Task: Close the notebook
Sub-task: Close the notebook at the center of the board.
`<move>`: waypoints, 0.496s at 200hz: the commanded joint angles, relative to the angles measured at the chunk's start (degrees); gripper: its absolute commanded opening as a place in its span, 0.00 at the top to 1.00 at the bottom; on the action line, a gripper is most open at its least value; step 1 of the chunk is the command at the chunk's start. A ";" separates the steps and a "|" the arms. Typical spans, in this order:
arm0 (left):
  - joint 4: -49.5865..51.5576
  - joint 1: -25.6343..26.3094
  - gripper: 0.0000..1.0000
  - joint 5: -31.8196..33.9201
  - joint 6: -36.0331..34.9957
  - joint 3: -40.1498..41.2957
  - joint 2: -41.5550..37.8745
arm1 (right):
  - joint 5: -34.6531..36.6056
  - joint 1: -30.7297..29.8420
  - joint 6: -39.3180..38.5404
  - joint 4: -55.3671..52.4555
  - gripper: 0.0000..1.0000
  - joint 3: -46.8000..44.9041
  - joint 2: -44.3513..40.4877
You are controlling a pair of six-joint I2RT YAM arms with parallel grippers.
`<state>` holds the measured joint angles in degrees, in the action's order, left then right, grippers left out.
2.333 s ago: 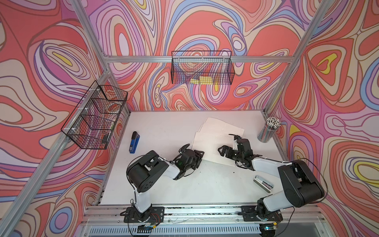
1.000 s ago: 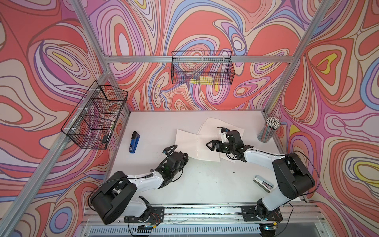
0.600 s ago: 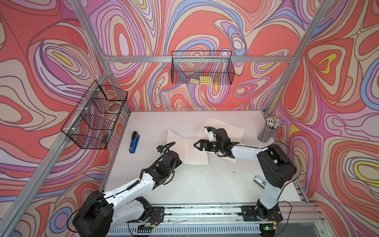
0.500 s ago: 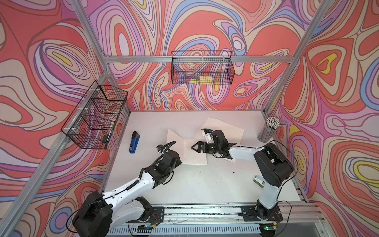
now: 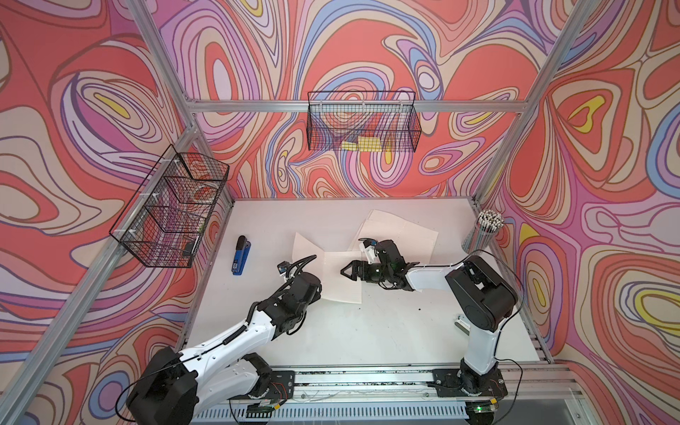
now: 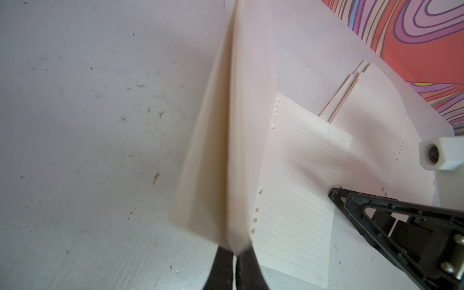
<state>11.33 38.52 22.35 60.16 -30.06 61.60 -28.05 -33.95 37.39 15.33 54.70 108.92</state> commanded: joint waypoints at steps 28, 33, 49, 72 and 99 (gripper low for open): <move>-0.35 -0.38 1.00 0.37 -0.85 -1.66 2.02 | -1.48 -0.17 -0.10 -0.56 0.02 0.50 3.48; -0.35 -0.38 1.00 0.28 -1.16 -1.79 2.02 | -1.92 -0.21 0.06 -0.42 0.02 0.71 3.93; -0.52 -0.22 1.00 -0.26 -3.32 -2.25 2.28 | -2.39 -0.23 0.56 -0.12 0.02 0.94 4.96; -0.32 0.94 1.00 -0.29 -7.48 -3.22 2.54 | -2.45 -0.21 0.69 0.73 0.02 0.85 5.40; -3.04 2.47 0.96 -2.01 -12.81 -3.10 2.54 | -2.11 -0.22 0.62 1.17 0.02 0.94 5.66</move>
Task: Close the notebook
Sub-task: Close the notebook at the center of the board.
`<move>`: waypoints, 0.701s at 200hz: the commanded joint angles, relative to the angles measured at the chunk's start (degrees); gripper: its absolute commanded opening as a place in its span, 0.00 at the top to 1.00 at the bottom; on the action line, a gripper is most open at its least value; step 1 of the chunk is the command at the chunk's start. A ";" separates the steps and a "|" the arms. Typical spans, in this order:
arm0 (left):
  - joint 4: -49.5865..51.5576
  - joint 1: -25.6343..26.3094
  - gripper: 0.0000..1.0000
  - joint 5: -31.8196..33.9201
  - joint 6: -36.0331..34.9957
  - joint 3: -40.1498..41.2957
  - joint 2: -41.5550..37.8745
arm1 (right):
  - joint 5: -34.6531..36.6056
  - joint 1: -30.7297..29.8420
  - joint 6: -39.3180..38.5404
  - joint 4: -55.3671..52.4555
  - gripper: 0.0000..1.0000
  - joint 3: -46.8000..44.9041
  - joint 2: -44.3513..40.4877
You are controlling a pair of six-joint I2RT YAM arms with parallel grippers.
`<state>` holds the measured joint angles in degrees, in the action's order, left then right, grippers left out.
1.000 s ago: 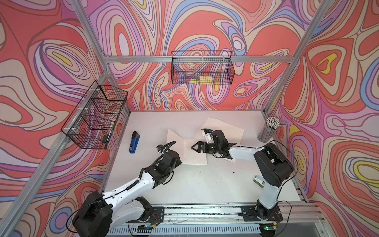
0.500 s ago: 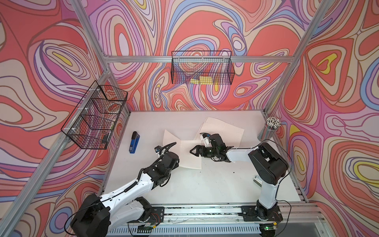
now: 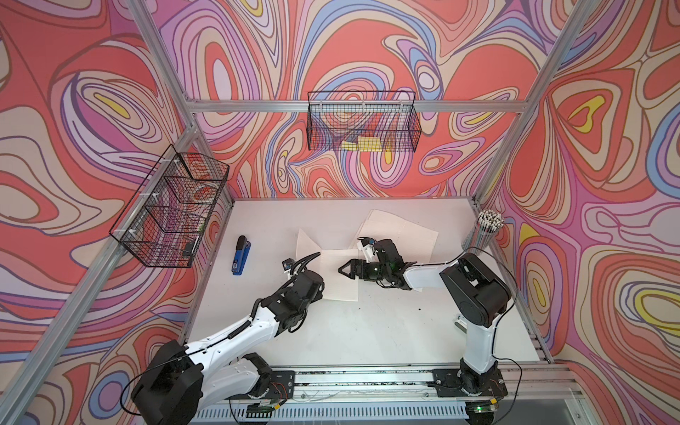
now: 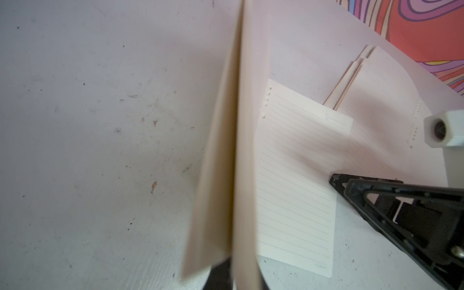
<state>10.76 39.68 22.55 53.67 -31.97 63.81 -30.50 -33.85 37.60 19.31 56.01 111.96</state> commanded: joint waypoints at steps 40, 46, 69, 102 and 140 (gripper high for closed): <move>-7.59 2.22 0.65 -8.04 -12.35 -0.69 2.49 | 0.01 -0.30 0.67 -2.09 0.02 -0.44 2.96; -8.24 2.39 0.62 -8.61 -12.65 -0.71 2.84 | -0.07 -0.34 0.69 -1.92 0.02 -0.48 3.02; -9.59 3.28 0.56 -9.44 -13.52 -0.66 3.73 | -0.30 -0.28 0.83 -1.15 0.01 -0.77 3.22; -9.86 4.05 0.53 -10.53 -14.85 -1.08 4.13 | 0.33 -0.34 0.42 -2.01 0.02 -1.21 1.69; -9.33 4.97 0.45 -11.72 -16.40 -2.13 3.85 | 2.21 -0.34 -1.10 -7.27 0.02 0.17 -4.53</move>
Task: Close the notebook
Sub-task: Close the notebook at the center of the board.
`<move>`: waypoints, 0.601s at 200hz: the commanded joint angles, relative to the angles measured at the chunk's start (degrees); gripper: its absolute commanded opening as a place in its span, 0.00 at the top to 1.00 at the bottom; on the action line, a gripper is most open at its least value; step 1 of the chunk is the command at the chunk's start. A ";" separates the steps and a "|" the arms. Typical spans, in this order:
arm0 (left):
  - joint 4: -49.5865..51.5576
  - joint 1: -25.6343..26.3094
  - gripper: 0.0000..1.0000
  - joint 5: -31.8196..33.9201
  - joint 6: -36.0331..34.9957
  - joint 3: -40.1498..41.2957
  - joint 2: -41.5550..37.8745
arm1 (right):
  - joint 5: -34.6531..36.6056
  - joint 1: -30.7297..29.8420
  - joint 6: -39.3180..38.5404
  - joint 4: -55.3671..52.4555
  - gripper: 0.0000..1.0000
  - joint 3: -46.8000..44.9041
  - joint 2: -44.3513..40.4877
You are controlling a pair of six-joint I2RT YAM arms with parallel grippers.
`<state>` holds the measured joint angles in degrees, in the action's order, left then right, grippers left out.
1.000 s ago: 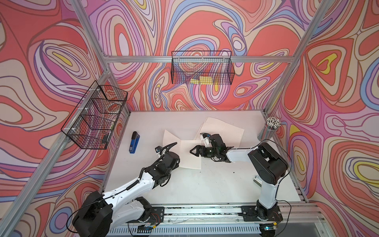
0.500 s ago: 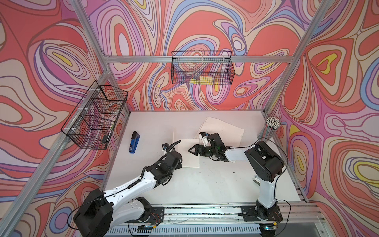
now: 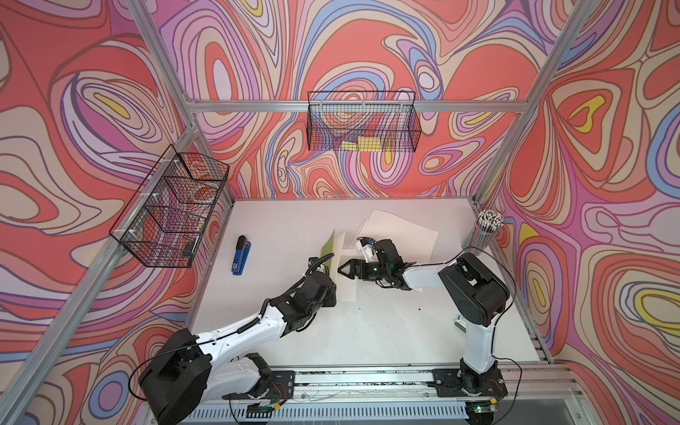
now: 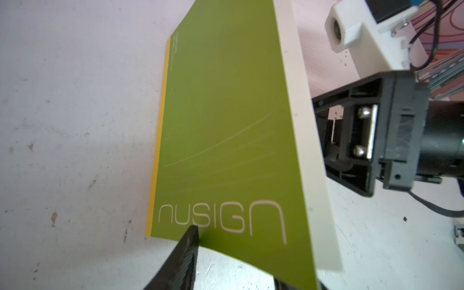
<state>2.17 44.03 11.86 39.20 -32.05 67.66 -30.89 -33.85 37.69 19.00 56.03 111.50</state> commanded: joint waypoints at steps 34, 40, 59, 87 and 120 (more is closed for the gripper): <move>-1.20 0.95 0.38 -3.26 -2.81 -2.22 0.24 | 7.13 -0.29 -3.59 -15.14 0.02 3.14 -8.80; -1.60 0.95 0.37 -3.56 -2.73 -2.08 0.33 | 7.86 -0.32 -3.86 -16.04 0.02 3.55 -9.45; -2.55 1.12 0.34 -4.29 -2.77 -2.03 0.60 | 9.10 -0.28 -4.35 -17.76 0.02 4.23 -11.68; -3.48 1.23 0.33 -5.26 -2.98 -1.96 1.07 | 12.56 -0.30 -5.77 -20.46 0.02 5.20 -14.27; -5.71 1.30 0.32 -6.16 -3.08 -1.59 1.99 | 12.56 -0.17 -7.16 -22.25 0.02 7.14 -15.67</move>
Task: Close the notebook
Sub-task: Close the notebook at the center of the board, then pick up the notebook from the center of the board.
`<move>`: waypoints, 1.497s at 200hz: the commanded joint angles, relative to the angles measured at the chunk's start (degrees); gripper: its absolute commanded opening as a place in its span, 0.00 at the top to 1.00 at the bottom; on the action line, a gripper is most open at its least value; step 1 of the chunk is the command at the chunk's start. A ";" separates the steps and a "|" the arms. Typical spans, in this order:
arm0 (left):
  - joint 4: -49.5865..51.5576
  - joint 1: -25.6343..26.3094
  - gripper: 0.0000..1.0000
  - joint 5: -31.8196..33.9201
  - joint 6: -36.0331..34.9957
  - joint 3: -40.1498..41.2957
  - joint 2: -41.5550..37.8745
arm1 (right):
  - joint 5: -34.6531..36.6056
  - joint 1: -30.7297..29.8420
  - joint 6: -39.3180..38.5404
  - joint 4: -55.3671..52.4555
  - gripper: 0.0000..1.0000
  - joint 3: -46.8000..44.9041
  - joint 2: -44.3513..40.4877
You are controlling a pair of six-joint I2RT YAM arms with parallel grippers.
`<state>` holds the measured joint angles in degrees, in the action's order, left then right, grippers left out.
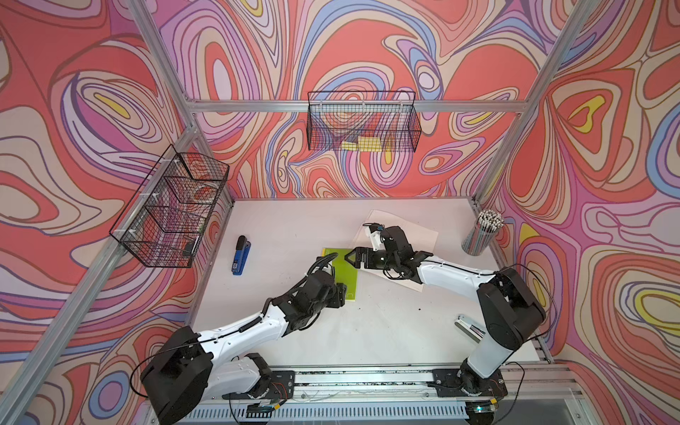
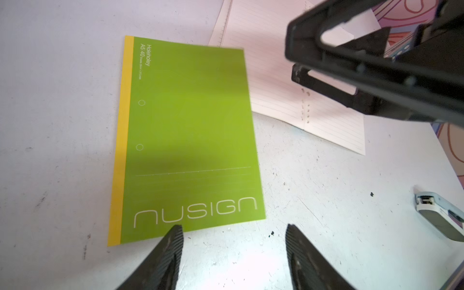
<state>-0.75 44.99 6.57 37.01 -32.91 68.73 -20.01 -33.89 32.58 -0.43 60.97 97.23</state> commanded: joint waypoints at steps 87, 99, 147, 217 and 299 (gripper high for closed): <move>-0.29 -2.86 0.35 2.74 -0.02 -1.57 4.89 | -8.08 -0.13 4.68 7.39 0.02 4.42 7.89; 1.14 -5.58 0.35 -0.44 -0.01 -2.00 5.18 | -8.83 -0.17 5.71 8.23 0.02 4.18 8.90; 2.55 -14.76 0.35 -8.00 0.08 -1.02 5.14 | -10.51 -0.22 8.48 10.36 0.02 0.53 9.74; -4.38 -22.52 0.34 -15.63 2.01 -1.01 12.78 | -12.47 -0.32 11.16 11.80 0.02 -3.31 7.66; -10.19 -26.66 0.34 -19.66 2.77 -0.32 15.73 | -14.32 -0.39 11.86 12.65 0.02 -6.04 9.05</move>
<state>-8.47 19.14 -11.14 39.51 -33.54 84.18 -33.28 -33.95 44.21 11.09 55.90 106.17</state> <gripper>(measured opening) 0.662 0.984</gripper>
